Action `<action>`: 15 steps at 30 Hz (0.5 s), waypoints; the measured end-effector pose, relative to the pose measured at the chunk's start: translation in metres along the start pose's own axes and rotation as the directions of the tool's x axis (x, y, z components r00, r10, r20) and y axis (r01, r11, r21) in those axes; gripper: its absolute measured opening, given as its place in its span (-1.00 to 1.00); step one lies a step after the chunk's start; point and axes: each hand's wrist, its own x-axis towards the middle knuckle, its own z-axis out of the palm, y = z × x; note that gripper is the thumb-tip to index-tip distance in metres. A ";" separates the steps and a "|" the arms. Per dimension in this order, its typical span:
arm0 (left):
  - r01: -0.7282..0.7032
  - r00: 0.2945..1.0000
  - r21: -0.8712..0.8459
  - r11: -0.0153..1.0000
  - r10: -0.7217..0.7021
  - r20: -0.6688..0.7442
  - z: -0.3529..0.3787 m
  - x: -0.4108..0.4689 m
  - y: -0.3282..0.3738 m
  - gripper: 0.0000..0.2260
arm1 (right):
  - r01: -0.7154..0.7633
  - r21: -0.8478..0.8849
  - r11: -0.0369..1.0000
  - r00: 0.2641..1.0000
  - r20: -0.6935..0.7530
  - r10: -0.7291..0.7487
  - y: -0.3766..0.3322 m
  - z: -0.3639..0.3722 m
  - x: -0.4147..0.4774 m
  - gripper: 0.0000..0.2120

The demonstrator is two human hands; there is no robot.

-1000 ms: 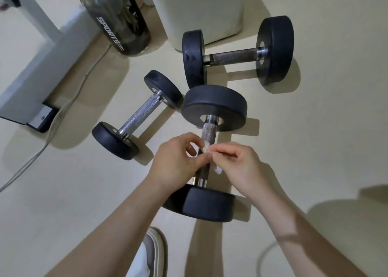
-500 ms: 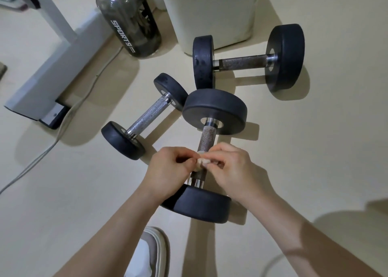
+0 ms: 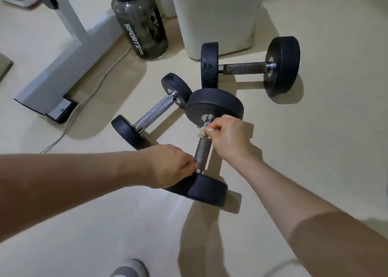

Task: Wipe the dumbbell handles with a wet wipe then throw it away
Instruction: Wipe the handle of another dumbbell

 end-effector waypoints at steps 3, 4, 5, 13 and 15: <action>-0.172 0.983 0.116 0.978 0.163 0.085 -0.002 -0.025 -0.023 -0.70 | 0.055 -0.037 0.998 0.982 0.180 -0.048 -0.007 0.006 -0.028 -0.88; -0.197 0.980 0.157 0.968 0.189 0.063 0.001 -0.031 -0.030 -0.62 | 0.064 -0.033 0.997 0.975 0.215 -0.055 -0.010 0.005 -0.033 -0.88; -0.213 0.977 0.202 0.956 0.212 0.028 0.007 -0.033 -0.035 -0.56 | 0.064 -0.046 0.997 0.974 0.223 -0.052 -0.012 0.001 -0.031 -0.87; -0.363 0.846 0.318 0.876 0.453 -0.281 0.023 -0.012 -0.042 -0.53 | 0.303 -0.295 0.906 0.912 0.366 -0.186 -0.037 -0.078 -0.002 -0.96; -0.358 0.818 0.390 0.848 0.486 -0.306 0.031 -0.008 -0.041 -0.51 | 0.208 -0.262 0.942 0.937 0.329 -0.115 -0.040 -0.060 -0.005 -0.95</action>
